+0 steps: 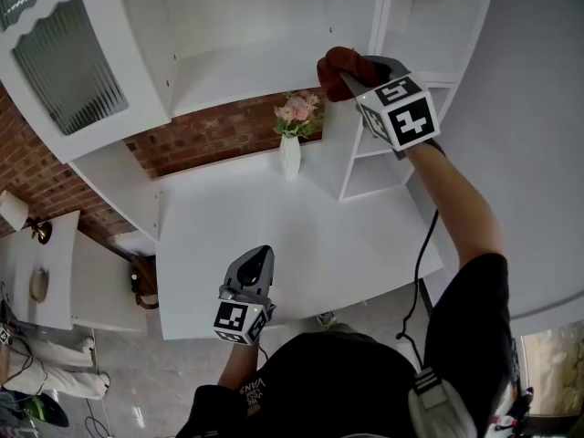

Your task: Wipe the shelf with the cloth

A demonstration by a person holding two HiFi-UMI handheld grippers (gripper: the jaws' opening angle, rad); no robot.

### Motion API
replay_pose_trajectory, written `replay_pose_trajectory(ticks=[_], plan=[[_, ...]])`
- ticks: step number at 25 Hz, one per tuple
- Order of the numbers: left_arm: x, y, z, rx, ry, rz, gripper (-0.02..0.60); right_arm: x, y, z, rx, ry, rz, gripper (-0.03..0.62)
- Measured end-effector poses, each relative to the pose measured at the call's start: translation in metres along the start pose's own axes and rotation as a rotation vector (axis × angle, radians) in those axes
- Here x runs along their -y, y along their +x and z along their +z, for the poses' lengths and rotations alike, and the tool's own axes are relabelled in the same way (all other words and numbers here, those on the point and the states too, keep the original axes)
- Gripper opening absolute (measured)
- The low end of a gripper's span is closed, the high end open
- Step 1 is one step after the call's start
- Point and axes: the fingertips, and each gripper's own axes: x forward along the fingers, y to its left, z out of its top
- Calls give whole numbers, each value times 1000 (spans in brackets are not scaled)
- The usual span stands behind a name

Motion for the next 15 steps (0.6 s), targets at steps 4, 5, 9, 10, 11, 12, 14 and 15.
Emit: replay_pose_trajectory(ticks=[4, 5, 9, 10, 11, 12, 14, 15], plan=[[-14, 4, 4, -3, 16, 27, 8, -25, -27, -11, 88, 54, 47, 101], [-15, 5, 6, 1, 18, 31, 8, -32, -32, -16, 99, 68, 61, 101], [-19, 14, 13, 7, 29, 40, 8, -63, -44, -45, 103, 129, 139, 101], [-20, 16, 14, 6, 34, 40, 8, -71, -45, -52, 103, 150, 158, 101], [-20, 18, 15, 5, 38, 40, 8, -78, -46, -60, 103, 170, 175, 101], [-21, 20, 17, 5, 43, 40, 8, -85, -47, -67, 103, 190, 188, 101], [-21, 24, 18, 5, 50, 40, 8, -99, -49, -81, 101, 227, 209, 101], [-21, 24, 19, 5, 52, 42, 8, -106, -51, -88, 99, 244, 219, 101]])
